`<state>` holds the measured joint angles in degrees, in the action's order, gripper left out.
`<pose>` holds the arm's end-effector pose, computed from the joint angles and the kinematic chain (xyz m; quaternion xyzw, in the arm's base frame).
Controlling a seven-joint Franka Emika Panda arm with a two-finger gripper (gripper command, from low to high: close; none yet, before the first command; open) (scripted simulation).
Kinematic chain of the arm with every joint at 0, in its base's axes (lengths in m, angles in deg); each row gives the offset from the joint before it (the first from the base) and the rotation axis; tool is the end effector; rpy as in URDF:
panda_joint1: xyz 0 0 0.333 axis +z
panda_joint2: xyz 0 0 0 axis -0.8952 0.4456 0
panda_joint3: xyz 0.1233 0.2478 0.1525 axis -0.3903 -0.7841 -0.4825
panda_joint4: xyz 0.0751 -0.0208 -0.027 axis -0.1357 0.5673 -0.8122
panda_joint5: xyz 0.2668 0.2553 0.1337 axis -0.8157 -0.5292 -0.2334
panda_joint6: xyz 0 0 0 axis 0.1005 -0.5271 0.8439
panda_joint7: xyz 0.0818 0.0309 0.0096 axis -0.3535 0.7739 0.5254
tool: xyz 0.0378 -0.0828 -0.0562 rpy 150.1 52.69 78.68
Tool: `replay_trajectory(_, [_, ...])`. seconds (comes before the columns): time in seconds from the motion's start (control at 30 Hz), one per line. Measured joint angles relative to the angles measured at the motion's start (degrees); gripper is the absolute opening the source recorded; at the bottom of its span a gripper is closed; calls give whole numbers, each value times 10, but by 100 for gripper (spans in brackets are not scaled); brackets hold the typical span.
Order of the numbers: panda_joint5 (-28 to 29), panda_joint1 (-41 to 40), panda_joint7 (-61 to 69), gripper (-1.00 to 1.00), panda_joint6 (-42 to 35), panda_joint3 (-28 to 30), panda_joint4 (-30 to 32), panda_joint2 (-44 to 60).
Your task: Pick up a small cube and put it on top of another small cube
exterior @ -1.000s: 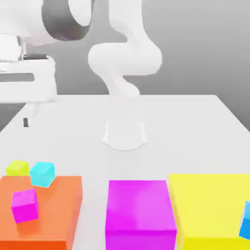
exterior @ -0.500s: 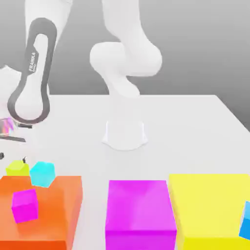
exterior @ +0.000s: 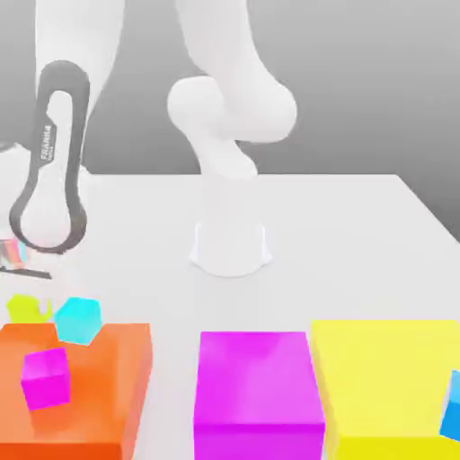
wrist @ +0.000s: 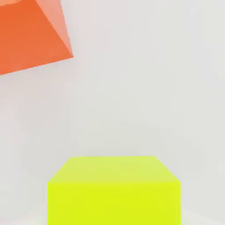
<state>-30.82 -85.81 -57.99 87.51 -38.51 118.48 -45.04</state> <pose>0.2261 -0.3534 0.1648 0.8725 -0.4886 0.0017 0.0038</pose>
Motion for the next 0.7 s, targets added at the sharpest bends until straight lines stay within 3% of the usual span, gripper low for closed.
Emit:
replay_trajectory(0.13, [94,43,-69,-100,-34,60,18,-58])
replay_trajectory(0.2, [141,59,-80,-100,-61,62,20,-94])
replay_trajectory(0.53, [321,121,-47,-100,-213,-4,18,-267])
replay_trajectory(0.63, [361,130,-27,-100,-249,-31,20,-310])
replay_trajectory(0.7, [358,138,-12,-100,-232,-33,25,-298])
